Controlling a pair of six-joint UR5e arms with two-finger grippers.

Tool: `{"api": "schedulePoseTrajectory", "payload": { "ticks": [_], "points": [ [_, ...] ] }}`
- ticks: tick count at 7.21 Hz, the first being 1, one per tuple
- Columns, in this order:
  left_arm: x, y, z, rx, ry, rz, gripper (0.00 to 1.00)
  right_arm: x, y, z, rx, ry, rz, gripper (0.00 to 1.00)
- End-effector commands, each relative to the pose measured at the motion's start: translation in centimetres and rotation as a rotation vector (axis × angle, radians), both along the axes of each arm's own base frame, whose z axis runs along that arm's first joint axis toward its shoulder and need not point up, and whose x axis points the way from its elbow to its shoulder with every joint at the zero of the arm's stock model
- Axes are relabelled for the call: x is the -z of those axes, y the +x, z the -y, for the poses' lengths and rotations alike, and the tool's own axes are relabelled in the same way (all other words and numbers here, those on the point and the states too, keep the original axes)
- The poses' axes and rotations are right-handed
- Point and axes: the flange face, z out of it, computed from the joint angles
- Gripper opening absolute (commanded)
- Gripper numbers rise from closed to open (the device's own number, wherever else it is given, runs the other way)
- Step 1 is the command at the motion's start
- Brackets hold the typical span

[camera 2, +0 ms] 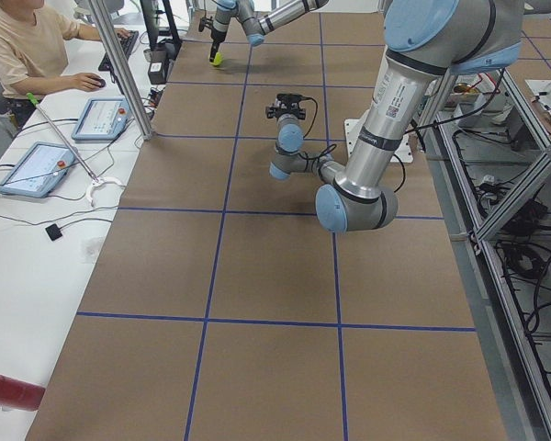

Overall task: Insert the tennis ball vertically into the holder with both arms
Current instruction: 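Grasp and lift the second yellow ball with the right gripper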

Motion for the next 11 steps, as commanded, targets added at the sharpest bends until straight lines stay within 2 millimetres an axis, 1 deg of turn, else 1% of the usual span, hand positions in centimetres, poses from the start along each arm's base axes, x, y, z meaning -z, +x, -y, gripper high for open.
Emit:
{"api": "schedulePoseTrajectory", "payload": {
  "ticks": [1, 2, 3, 4, 5, 6, 7, 8, 9, 10, 11],
  "points": [
    [0.0, 0.0, 0.0, 0.000, -0.001, 0.000, 0.99, -0.5, 0.1, -0.5, 0.002, -0.002, -0.004, 0.02],
    [0.0, 0.0, 0.0, -0.001, 0.000, 0.000, 0.99, 0.9, 1.5, 0.0, -0.017, 0.018, 0.009, 0.00],
    [0.2, 0.0, 0.0, 0.000, 0.001, -0.003, 0.99, 3.7, 3.2, 0.5, -0.026, 0.048, 0.048, 0.00],
    [0.2, 0.0, -0.1, -0.002, 0.000, -0.003, 0.99, 7.3, 4.1, 0.4, -0.008, 0.044, 0.093, 0.00],
    [0.2, 0.0, -0.1, -0.004, 0.000, -0.003, 0.99, 12.6, 4.3, -0.1, -0.037, -0.002, 0.152, 0.00],
    [0.2, 0.0, -0.1, -0.002, 0.000, -0.003, 0.99, 16.7, 4.4, -1.1, -0.091, -0.014, 0.212, 0.00],
    [0.1, 0.3, -0.4, -0.009, -0.003, -0.002, 0.99, 20.8, 2.6, -3.5, -0.106, -0.047, 0.322, 0.00],
    [0.1, 0.4, -0.5, -0.012, -0.003, 0.000, 0.99, 25.6, 0.6, -6.2, -0.141, -0.097, 0.418, 0.00],
    [0.2, 0.5, -0.5, -0.012, -0.003, 0.000, 0.99, 31.3, -1.8, -10.2, -0.146, -0.141, 0.479, 0.00],
    [0.2, 0.5, -0.5, -0.012, -0.003, 0.000, 0.99, 36.0, -3.3, -14.5, -0.136, -0.173, 0.508, 0.00],
    [0.3, 0.5, -0.5, -0.010, -0.003, -0.001, 0.99, 39.9, -4.8, -19.0, -0.131, -0.211, 0.536, 0.00]
  ]
}}
